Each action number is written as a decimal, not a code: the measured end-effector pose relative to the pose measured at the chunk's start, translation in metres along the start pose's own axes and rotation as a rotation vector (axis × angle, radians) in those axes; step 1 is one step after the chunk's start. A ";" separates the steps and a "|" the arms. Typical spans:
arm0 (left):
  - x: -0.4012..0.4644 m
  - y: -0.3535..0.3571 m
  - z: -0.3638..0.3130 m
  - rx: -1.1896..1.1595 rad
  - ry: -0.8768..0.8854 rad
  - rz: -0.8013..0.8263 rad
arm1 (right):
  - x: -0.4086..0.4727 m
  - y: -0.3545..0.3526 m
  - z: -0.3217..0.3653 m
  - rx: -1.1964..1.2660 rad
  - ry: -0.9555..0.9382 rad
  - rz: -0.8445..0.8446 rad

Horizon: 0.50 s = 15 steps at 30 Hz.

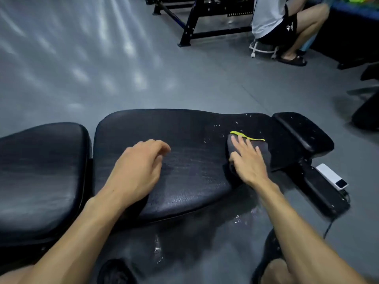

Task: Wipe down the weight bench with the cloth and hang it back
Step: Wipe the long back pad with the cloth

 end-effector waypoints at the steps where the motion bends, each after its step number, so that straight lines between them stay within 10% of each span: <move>1: 0.006 0.003 -0.001 0.000 -0.002 0.011 | -0.008 0.008 0.014 -0.032 -0.038 -0.007; 7: 0.034 0.016 0.004 0.002 -0.057 0.038 | -0.104 0.041 0.112 0.035 -0.607 0.127; 15: 0.047 0.016 0.001 0.032 -0.158 0.017 | 0.026 -0.009 -0.014 0.023 -0.229 0.156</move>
Point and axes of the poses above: each hand's wrist, its own x-axis towards the middle knuckle, its own y-axis out of the palm, z = x × y, the point moved 9 cm from there along x, towards the middle knuckle, and after that the axes turned 7 degrees about y, right-handed, at the moved point
